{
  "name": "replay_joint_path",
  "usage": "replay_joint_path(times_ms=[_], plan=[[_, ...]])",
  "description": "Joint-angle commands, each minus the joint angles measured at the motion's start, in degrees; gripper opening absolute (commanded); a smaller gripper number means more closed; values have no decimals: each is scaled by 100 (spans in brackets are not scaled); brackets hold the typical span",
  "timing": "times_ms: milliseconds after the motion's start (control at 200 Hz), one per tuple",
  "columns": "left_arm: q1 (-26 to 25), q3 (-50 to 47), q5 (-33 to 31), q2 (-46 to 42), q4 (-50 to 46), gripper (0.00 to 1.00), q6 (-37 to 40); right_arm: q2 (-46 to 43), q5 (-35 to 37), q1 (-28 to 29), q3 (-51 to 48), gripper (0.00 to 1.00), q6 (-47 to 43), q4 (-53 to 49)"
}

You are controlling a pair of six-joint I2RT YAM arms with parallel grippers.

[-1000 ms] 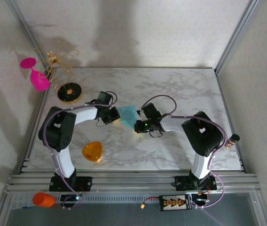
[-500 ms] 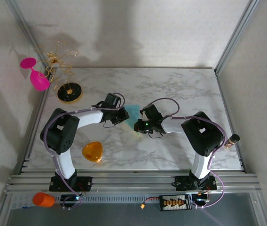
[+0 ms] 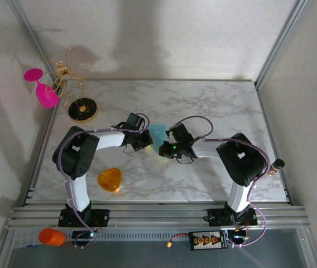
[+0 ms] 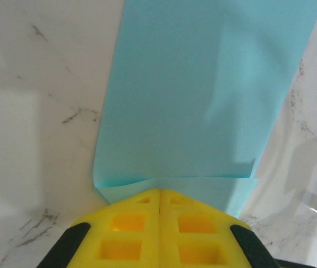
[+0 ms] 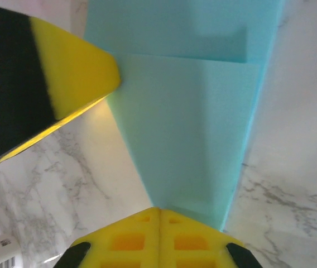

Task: Fold a paper plane with a square sheet of paper (pick it up from the middle)
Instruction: Third fold the triangle at the center of the table.

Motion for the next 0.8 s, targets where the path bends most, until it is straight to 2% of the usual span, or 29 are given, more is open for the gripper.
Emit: replay_joint_path(times_ms=[0,406,586,796], plan=[[15,15,-347,188,-319,2,62,-29,-216,23,328,2,-216,-43],[13,73,-480,363,-610,1,69,805,-178,24,817,0,-185,-111],[58,-15,-758,553,-846,0,75,468,-81,6,278,0,-376,-255],[147,-166,-967,539,-955,0,83,-96,-309,6,-320,0,-835,-564]])
